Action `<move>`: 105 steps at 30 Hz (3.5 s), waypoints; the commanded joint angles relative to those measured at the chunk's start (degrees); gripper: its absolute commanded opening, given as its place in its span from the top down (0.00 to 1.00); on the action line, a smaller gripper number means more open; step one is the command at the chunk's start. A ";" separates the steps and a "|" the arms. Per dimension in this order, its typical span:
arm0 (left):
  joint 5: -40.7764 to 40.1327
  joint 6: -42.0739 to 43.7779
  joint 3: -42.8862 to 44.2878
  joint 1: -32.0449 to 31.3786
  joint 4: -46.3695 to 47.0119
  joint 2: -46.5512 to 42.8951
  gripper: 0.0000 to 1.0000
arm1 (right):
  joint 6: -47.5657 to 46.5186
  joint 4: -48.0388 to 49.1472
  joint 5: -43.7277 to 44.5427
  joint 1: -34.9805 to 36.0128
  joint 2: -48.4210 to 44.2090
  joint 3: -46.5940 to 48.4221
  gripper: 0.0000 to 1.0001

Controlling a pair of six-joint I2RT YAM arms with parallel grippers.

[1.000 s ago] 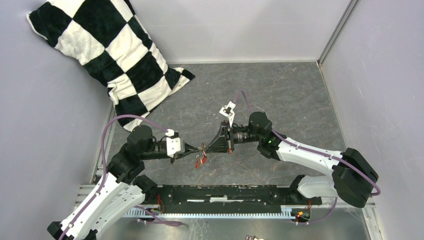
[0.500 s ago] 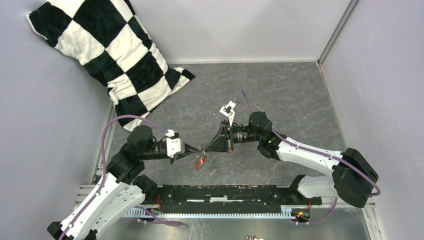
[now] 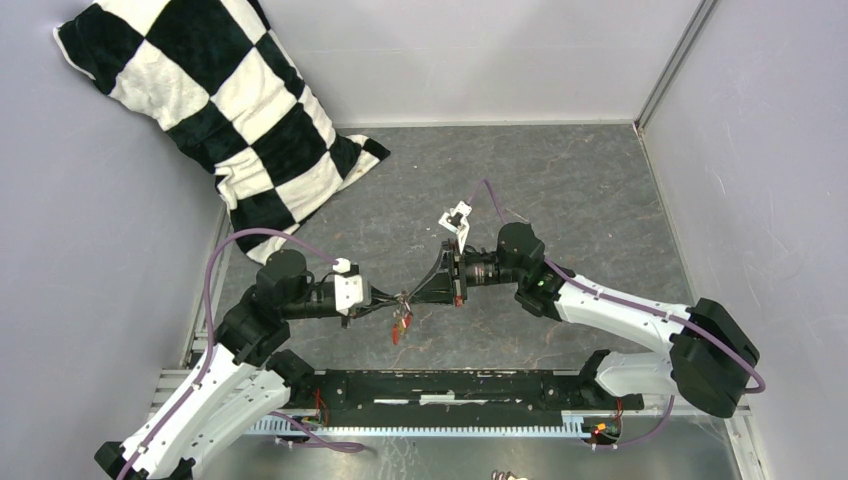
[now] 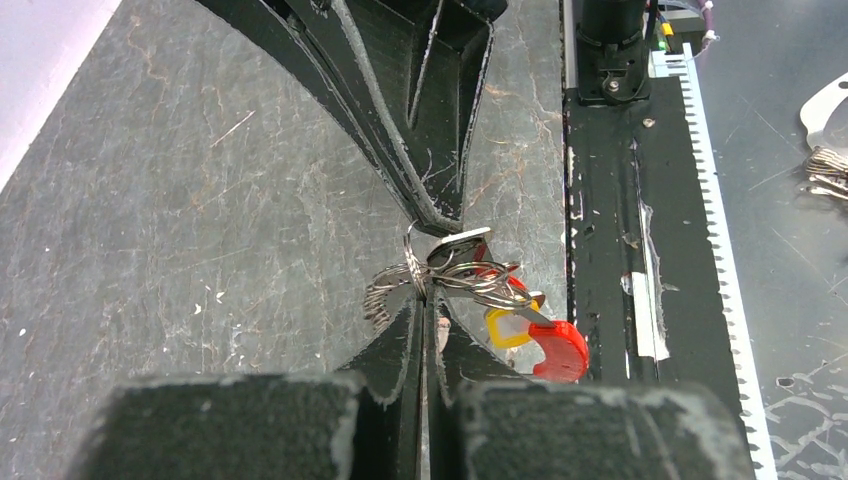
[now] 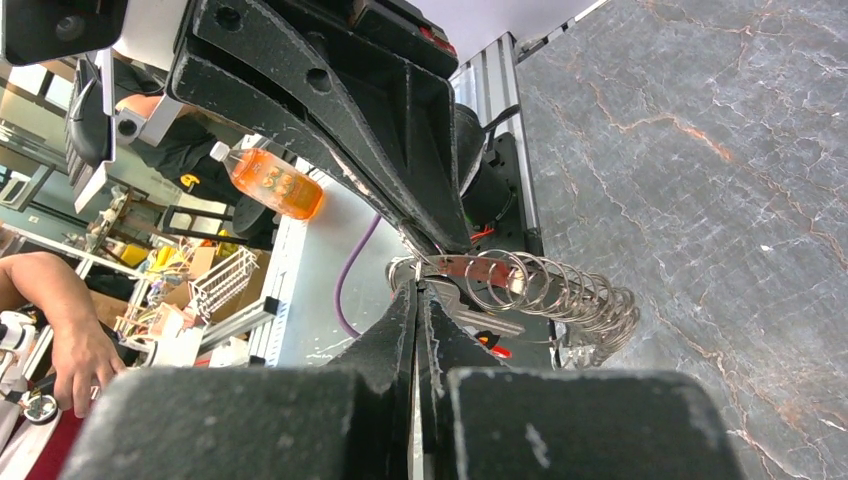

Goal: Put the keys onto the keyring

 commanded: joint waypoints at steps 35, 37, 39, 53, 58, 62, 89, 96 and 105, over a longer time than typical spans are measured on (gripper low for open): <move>3.26 3.49 2.47 0.13 -2.46 1.36 0.98 | -8.28 -5.20 5.57 1.37 -4.95 4.67 1.00; 3.26 3.57 2.35 0.11 -2.45 1.30 0.98 | -8.27 -5.17 5.47 1.45 -5.02 4.48 1.00; 3.23 3.49 2.37 0.11 -2.46 1.41 0.98 | -8.01 -4.66 5.41 1.55 -4.80 4.64 1.00; 0.29 1.59 2.32 0.11 0.93 0.92 0.98 | -4.84 -0.73 4.30 4.83 -0.91 5.16 1.00; -0.85 0.67 2.25 0.12 2.07 0.75 0.98 | -4.91 -1.03 4.15 5.37 -0.43 5.77 1.00; -1.63 -0.26 1.88 0.12 3.31 0.47 0.98 | -5.41 -2.25 4.50 5.56 -0.24 6.61 1.00; -2.49 -8.36 -0.40 0.11 22.17 -1.92 0.98 | -20.22 -37.76 5.21 7.44 2.58 32.70 0.77; -3.54 -12.93 -0.35 0.11 28.84 -1.94 0.98 | -21.49 -48.54 6.66 7.39 2.32 41.36 0.69; -3.60 -13.37 -1.80 0.11 34.21 -2.82 0.98 | -21.67 -57.02 9.38 7.33 2.80 50.17 0.67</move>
